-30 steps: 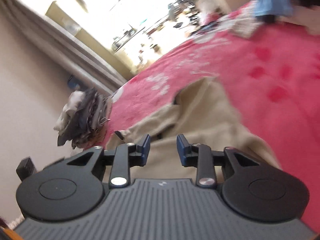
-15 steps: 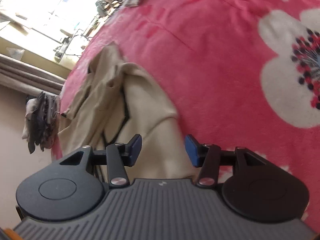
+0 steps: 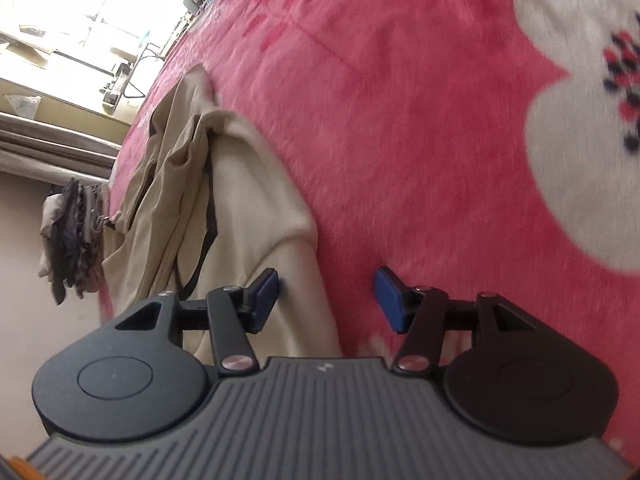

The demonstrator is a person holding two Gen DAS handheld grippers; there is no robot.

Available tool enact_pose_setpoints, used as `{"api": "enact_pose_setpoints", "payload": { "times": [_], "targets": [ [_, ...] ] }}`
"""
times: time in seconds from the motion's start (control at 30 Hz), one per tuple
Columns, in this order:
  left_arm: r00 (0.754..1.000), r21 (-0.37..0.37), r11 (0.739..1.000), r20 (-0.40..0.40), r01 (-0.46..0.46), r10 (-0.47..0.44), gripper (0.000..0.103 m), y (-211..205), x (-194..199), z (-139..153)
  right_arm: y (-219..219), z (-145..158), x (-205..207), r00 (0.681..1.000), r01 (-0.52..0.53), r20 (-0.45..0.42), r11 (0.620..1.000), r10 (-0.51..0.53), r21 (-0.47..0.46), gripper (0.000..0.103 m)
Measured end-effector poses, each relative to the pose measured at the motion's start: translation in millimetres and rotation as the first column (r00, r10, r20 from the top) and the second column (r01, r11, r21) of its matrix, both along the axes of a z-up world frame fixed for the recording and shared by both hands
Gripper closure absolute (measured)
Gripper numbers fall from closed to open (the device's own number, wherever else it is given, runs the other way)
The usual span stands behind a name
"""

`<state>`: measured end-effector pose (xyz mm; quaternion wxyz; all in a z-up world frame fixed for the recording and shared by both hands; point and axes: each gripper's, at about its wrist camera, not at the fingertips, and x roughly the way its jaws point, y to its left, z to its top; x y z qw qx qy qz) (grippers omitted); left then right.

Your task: Fold clothes

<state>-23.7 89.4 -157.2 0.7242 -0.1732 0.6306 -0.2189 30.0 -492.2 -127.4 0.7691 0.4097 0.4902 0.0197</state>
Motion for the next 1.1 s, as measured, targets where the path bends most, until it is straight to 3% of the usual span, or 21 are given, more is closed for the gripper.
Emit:
{"api": "enact_pose_setpoints", "payload": {
  "times": [0.2,0.3,0.33,0.37,0.43,0.63,0.9,1.0,1.1],
  "targets": [
    [0.997,-0.03,0.997,0.0,-0.071,0.071,0.046,4.2,-6.4,-8.2,10.2,-11.3,-15.3,0.998,-0.051,-0.034,0.988,0.057,0.148,0.052],
    [0.996,-0.038,0.996,-0.01,-0.086,0.086,0.059,10.0,-4.4,-8.0,13.2,-14.5,-18.7,0.997,-0.063,-0.038,0.98,0.071,0.188,0.061],
    [0.996,-0.047,0.994,-0.011,-0.094,0.094,0.072,12.1,-3.7,-8.5,14.2,-15.6,-19.5,0.996,-0.067,-0.039,0.978,0.076,0.2,0.066],
    [0.995,-0.065,0.993,-0.011,-0.102,0.101,0.077,13.5,-2.1,-8.0,14.6,-17.5,-20.3,0.996,-0.064,-0.043,0.975,0.075,0.213,0.068],
    [0.993,-0.097,0.989,-0.009,-0.115,0.114,0.077,15.9,0.9,-7.0,13.3,-20.9,-20.9,0.998,-0.046,-0.04,0.972,0.057,0.231,0.069],
    [0.998,-0.017,1.0,0.056,-0.022,0.023,0.073,-8.9,0.6,-6.8,15.8,-29.9,-19.6,0.999,-0.012,-0.036,0.957,0.023,0.29,0.069],
    [0.995,-0.071,0.995,0.069,-0.066,0.071,0.075,0.4,-5.5,-7.4,31.5,-34.0,-9.7,0.998,0.018,-0.056,0.941,0.001,0.338,0.069],
    [0.994,-0.097,0.991,0.049,-0.091,0.096,0.075,4.4,-5.4,-11.1,39.9,-29.9,-4.8,0.998,-0.014,-0.05,0.951,0.031,0.308,0.072],
    [0.993,-0.077,0.993,0.062,-0.093,0.098,0.079,2.0,-5.9,-10.6,42.8,-32.3,-2.9,0.997,-0.023,-0.064,0.953,0.045,0.303,0.083]
  ]
}}
